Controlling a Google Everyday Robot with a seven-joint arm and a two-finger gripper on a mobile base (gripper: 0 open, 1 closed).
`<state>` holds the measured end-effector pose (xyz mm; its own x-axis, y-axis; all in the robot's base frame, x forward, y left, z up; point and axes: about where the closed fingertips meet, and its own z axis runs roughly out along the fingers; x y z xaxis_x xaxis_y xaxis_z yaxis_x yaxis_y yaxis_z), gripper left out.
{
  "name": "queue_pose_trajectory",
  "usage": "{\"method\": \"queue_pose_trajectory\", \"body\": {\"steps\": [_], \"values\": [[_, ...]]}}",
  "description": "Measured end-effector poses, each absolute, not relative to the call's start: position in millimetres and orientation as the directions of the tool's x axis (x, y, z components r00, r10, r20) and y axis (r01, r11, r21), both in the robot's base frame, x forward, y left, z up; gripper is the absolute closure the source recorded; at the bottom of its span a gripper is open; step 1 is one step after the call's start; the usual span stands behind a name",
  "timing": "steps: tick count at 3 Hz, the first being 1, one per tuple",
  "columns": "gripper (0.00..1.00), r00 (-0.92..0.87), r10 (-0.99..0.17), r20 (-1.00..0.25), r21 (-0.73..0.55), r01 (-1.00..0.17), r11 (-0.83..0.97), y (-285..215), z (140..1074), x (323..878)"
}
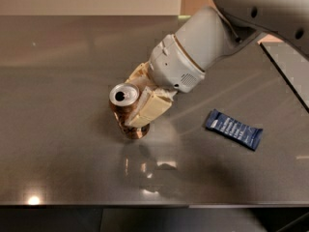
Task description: Knock orange can over
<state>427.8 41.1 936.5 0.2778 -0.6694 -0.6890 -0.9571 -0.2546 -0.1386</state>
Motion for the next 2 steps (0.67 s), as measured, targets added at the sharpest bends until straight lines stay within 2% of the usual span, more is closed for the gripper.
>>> {"method": "queue_pose_trajectory", "body": {"steps": [2], "values": [[1.0, 0.386, -0.808, -0.446, -0.26, -0.919, -0.295, 8.0, 962.1, 490.8]]}}
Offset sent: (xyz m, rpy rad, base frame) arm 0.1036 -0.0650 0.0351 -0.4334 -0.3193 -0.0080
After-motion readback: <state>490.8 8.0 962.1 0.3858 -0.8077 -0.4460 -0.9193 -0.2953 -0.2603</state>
